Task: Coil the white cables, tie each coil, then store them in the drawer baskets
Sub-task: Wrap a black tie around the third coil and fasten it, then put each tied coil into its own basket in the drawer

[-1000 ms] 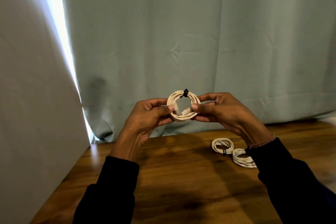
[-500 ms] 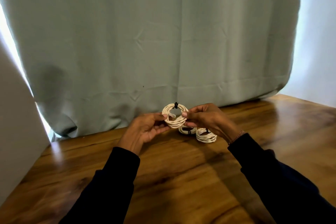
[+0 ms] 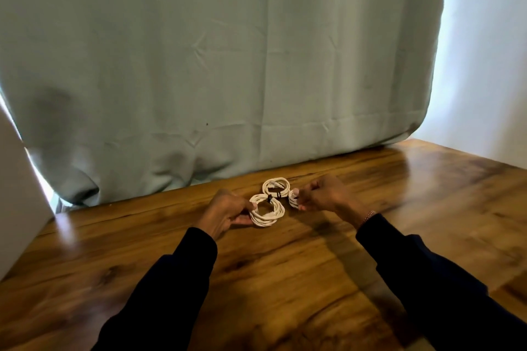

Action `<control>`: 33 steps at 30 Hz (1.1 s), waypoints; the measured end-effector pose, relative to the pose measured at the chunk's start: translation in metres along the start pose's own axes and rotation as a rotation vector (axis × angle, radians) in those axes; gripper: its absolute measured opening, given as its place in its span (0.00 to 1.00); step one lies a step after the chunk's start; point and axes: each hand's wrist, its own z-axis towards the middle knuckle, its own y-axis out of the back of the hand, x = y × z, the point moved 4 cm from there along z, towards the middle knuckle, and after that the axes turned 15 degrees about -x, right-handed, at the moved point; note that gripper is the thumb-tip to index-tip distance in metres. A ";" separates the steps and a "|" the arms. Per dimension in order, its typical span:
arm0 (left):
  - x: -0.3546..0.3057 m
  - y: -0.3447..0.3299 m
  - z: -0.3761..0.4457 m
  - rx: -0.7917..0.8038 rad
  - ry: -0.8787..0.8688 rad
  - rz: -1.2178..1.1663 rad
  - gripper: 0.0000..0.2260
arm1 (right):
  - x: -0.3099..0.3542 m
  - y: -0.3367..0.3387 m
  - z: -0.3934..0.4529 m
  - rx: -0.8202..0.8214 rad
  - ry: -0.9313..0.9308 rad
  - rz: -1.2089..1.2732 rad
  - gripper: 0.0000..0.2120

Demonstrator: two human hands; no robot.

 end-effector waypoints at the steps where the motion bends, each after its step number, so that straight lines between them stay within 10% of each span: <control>1: 0.001 0.000 0.001 -0.005 0.000 0.031 0.10 | -0.003 0.007 0.006 -0.034 0.014 -0.035 0.10; 11: -0.026 -0.025 0.020 -0.143 -0.202 0.394 0.11 | -0.022 0.030 0.042 -0.300 0.155 -0.430 0.30; 17: -0.035 -0.057 0.039 -0.246 -0.298 0.444 0.19 | -0.020 0.018 0.053 -0.167 -0.016 -0.517 0.20; 24: -0.027 -0.068 0.065 -0.311 -0.192 0.345 0.10 | -0.047 0.014 0.063 -0.139 -0.227 -0.040 0.06; 33: -0.040 -0.081 0.053 -0.155 -0.161 -0.097 0.11 | -0.053 0.046 0.045 -0.187 -0.217 0.407 0.11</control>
